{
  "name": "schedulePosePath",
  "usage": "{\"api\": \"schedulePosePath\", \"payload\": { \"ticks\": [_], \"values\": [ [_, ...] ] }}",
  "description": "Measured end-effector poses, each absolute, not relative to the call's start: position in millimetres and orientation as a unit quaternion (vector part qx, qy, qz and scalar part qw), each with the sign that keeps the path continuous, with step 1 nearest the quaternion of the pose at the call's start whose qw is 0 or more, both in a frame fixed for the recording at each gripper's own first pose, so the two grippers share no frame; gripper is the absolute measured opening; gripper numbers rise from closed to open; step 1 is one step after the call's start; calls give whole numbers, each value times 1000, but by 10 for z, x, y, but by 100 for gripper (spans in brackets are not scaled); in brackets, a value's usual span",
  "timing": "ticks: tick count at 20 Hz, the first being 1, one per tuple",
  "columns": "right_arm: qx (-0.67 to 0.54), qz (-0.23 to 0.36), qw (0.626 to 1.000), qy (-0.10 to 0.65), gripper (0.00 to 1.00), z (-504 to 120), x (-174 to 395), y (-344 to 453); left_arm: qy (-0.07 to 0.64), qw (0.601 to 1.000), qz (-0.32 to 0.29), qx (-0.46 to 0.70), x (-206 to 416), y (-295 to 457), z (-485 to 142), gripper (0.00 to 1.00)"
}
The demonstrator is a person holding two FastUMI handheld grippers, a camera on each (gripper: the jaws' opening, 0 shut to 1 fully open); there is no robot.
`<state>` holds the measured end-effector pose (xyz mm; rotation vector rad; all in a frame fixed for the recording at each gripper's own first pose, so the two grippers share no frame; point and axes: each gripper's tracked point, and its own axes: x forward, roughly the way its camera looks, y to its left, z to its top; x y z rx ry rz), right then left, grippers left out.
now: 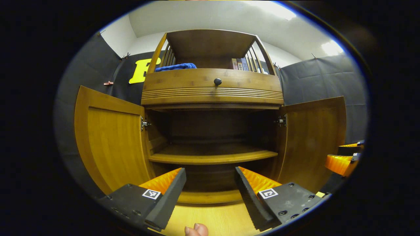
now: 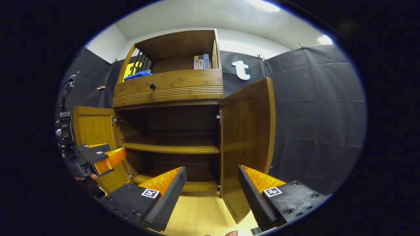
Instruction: Open the right door of the double-door shoe cabinet with the right hand, and open the left door with the left hand.
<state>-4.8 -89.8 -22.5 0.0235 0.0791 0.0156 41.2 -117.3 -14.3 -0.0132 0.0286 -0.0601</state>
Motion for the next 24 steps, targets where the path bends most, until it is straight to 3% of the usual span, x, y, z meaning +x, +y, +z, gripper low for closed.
{"api": "schedulePosePath", "payload": {
  "ticks": [24],
  "values": [
    [15, 14, 999, 37, 99, -204, -187, -810, 19, 999, -36, -1, 304, -1210, -142, 94]
  ]
}}
